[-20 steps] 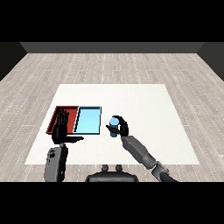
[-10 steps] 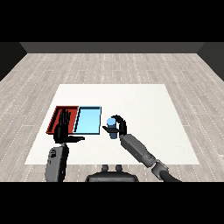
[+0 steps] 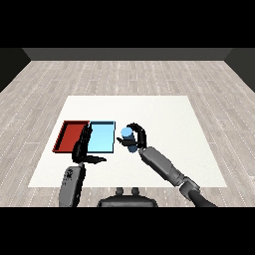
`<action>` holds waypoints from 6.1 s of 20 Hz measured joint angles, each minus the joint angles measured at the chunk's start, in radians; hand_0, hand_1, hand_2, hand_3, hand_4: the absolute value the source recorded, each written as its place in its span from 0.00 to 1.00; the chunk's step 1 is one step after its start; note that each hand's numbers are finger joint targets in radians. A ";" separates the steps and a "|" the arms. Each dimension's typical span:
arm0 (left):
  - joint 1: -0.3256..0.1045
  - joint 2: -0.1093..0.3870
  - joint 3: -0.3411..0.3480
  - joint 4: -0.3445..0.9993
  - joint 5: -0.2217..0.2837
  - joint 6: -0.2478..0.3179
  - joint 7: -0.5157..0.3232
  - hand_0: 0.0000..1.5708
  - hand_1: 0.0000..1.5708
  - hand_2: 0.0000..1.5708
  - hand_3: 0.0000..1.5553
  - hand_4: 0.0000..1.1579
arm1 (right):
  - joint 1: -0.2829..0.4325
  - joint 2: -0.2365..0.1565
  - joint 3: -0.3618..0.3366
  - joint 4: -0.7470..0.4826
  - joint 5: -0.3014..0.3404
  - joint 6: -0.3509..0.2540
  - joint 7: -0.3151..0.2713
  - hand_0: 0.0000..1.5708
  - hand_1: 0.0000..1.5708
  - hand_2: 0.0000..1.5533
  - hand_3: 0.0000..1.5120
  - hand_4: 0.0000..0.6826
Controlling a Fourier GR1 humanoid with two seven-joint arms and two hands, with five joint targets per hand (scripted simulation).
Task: Pick the blue can and put it in the blue box
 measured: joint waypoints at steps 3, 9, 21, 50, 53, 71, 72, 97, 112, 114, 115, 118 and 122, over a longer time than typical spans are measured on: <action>-0.017 -0.013 -0.037 0.000 -0.015 0.012 0.048 0.00 0.00 0.00 0.00 0.00 | -0.003 -0.042 0.018 -0.091 0.054 -0.025 0.053 0.90 0.90 0.93 0.93 0.91; -0.058 -0.028 -0.125 0.069 -0.018 0.059 0.067 0.00 0.00 0.00 0.00 0.00 | 0.015 -0.108 -0.003 -0.187 0.144 0.000 0.135 0.90 0.90 0.93 0.93 0.90; -0.116 -0.031 -0.243 0.158 0.048 0.137 0.088 0.00 0.00 0.00 0.00 0.00 | 0.107 -0.167 -0.139 -0.294 0.286 0.160 0.208 0.93 0.93 0.94 0.93 0.89; -0.276 -0.031 -0.395 0.395 0.214 0.303 0.057 0.00 0.00 0.00 0.00 0.00 | 0.205 0.095 -0.284 -0.382 0.634 0.372 0.279 0.95 0.95 0.94 0.93 0.89; -0.270 -0.032 -0.408 0.403 0.217 0.307 0.047 0.00 0.00 0.00 0.00 0.00 | 0.176 0.107 -0.324 -0.359 0.639 0.416 0.279 0.94 0.94 0.94 0.93 0.89; -0.372 -0.032 -0.512 0.524 0.350 0.355 -0.065 0.00 0.00 0.00 0.00 0.17 | 0.141 0.127 -0.246 -0.317 0.485 0.332 0.232 0.93 0.93 0.94 0.92 0.87; -0.370 -0.032 -0.515 0.530 0.348 0.357 -0.067 0.00 0.00 0.00 0.00 0.32 | 0.137 0.127 -0.226 -0.306 0.465 0.313 0.217 0.94 0.94 0.94 0.92 0.88; -0.482 -0.032 -0.616 0.698 0.644 0.503 -0.319 1.00 1.00 1.00 0.99 0.97 | 0.187 0.118 -0.188 -0.370 0.313 0.324 0.171 0.00 0.00 0.00 0.00 0.00; -0.483 -0.032 -0.604 0.741 0.624 0.532 -0.371 1.00 1.00 1.00 0.99 0.99 | 0.242 0.104 -0.263 -0.433 0.365 0.411 0.200 0.00 0.00 0.00 0.00 0.00; -0.489 -0.025 -0.577 0.748 0.614 0.522 -0.360 1.00 1.00 1.00 0.99 1.00 | 0.282 0.091 -0.277 -0.480 0.362 0.426 0.188 0.00 0.00 0.00 0.00 0.00; -0.485 -0.012 -0.571 0.735 0.606 0.524 -0.351 1.00 1.00 1.00 0.99 0.99 | 0.309 0.080 -0.290 -0.502 0.352 0.440 0.173 0.00 0.00 0.00 0.00 0.00; -0.508 0.003 -0.543 0.748 0.587 0.535 -0.335 1.00 1.00 1.00 0.98 1.00 | 0.360 0.072 -0.346 -0.560 0.299 0.468 0.134 0.00 0.00 0.00 0.00 0.00; -0.530 0.056 -0.515 0.750 0.557 0.548 -0.304 1.00 1.00 1.00 0.97 0.99 | 0.431 0.057 -0.430 -0.620 0.235 0.485 0.106 0.00 0.00 0.00 0.00 0.00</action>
